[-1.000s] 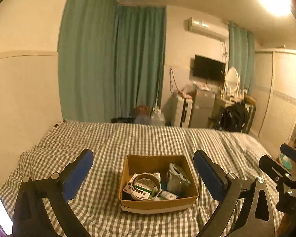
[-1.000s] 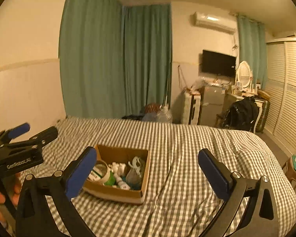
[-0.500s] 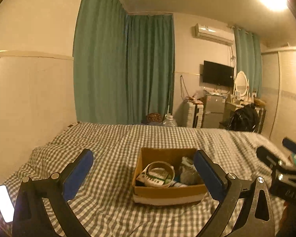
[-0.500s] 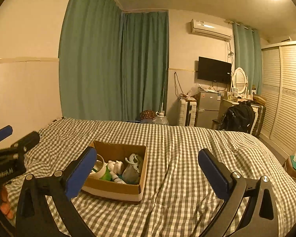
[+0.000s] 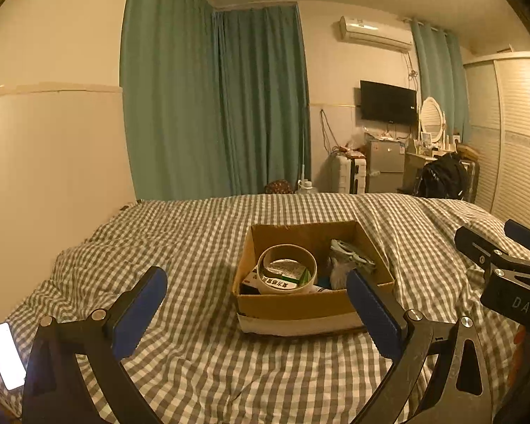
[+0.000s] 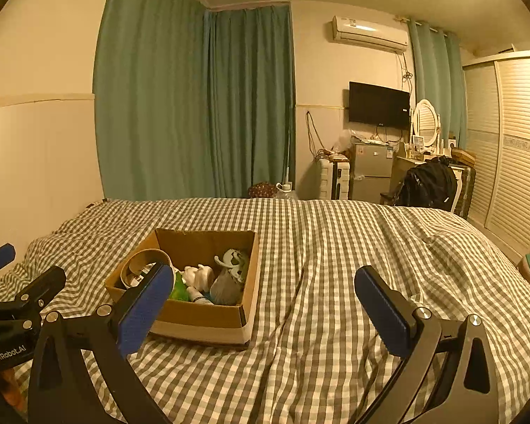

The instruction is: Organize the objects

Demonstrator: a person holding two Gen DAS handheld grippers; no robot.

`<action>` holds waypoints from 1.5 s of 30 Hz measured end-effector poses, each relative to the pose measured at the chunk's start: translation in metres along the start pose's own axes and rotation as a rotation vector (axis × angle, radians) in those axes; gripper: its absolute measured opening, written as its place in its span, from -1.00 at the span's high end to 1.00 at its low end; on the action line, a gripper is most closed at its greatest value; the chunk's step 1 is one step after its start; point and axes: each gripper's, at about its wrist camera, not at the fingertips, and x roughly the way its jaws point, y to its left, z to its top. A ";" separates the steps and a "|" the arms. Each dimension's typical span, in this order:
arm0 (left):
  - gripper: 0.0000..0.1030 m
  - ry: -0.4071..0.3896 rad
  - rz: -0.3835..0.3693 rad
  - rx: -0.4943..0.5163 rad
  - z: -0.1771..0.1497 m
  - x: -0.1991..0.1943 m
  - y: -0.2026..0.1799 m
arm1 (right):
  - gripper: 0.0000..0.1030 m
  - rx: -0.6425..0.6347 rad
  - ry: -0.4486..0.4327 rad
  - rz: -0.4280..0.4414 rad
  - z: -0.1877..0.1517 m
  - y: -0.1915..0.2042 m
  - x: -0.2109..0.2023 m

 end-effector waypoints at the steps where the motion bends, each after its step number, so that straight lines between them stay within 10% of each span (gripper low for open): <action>1: -1.00 0.002 -0.001 -0.003 0.000 0.000 0.000 | -0.99 -0.001 0.000 -0.003 -0.001 -0.001 0.000; 45: -1.00 0.051 -0.017 -0.004 -0.006 0.004 -0.001 | -0.99 0.004 0.038 -0.009 -0.005 0.006 0.004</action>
